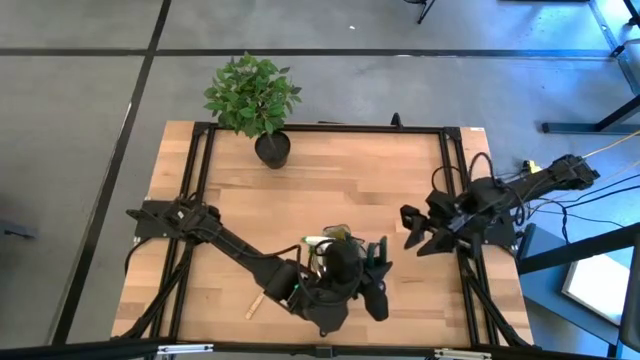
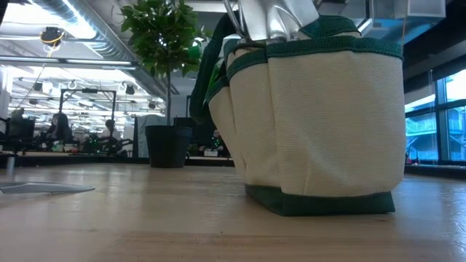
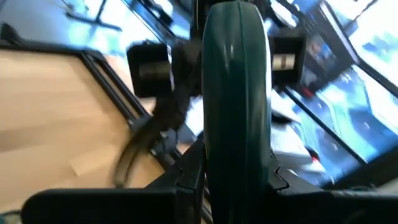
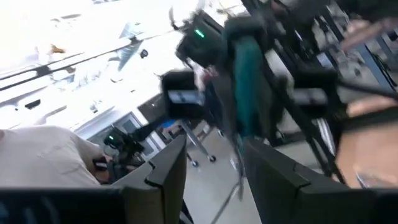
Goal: Pick & Place Garden tools in Gardening bag
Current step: Put the green shear scissors into the brown gardening bag
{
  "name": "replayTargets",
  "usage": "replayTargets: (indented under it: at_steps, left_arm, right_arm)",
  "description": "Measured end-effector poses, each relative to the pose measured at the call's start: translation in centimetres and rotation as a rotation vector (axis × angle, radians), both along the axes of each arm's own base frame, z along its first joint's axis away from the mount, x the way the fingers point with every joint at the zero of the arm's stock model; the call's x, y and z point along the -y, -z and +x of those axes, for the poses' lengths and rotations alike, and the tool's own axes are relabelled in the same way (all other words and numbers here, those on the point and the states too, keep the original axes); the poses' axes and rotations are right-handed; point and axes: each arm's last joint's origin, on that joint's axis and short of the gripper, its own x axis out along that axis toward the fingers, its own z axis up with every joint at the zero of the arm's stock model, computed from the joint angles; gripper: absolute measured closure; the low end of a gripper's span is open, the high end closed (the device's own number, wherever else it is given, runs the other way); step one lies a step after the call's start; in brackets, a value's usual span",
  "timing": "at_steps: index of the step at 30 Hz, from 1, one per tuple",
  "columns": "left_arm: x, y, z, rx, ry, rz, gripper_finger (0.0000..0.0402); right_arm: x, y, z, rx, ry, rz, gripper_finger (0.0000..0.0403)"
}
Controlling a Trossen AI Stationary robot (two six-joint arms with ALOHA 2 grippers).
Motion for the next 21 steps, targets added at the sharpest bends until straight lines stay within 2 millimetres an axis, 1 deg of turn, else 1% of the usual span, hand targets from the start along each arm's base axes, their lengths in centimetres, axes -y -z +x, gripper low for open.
replayTargets:
  at_steps: [4, 6, 9, 15, 18, 21]
  left_arm:
    - [-0.4, 0.0, 0.5, -0.005, 0.102, -0.037, 0.034]
    - [-0.7, 0.0, 0.7, -0.014, 0.116, -0.036, 0.034]
    - [-1.2, 0.0, 1.0, -0.016, 0.103, -0.026, 0.034]
    - [-1.9, 0.0, 1.3, -0.018, 0.085, -0.008, 0.034]
    - [-2.0, 0.0, 1.4, -0.025, 0.091, 0.001, 0.034]
    - [-2.2, 0.0, 1.5, -0.029, 0.091, 0.01, 0.034]
  right_arm:
    - [-0.1, -1.5, 0.3, 0.057, 0.005, -0.004, 0.0244]
    - [-0.2, -2.2, 0.5, 0.072, -0.006, -0.003, 0.0244]
    - [-0.5, -2.9, 0.8, 0.065, -0.037, -0.015, 0.0244]
    - [-1.0, -3.4, 1.2, 0.04, -0.038, -0.024, 0.0243]
    - [-1.1, -2.8, 1.7, -0.079, -0.009, -0.06, 0.0222]
    - [-1.1, -2.2, 1.9, -0.168, 0.023, -0.069, 0.0179]
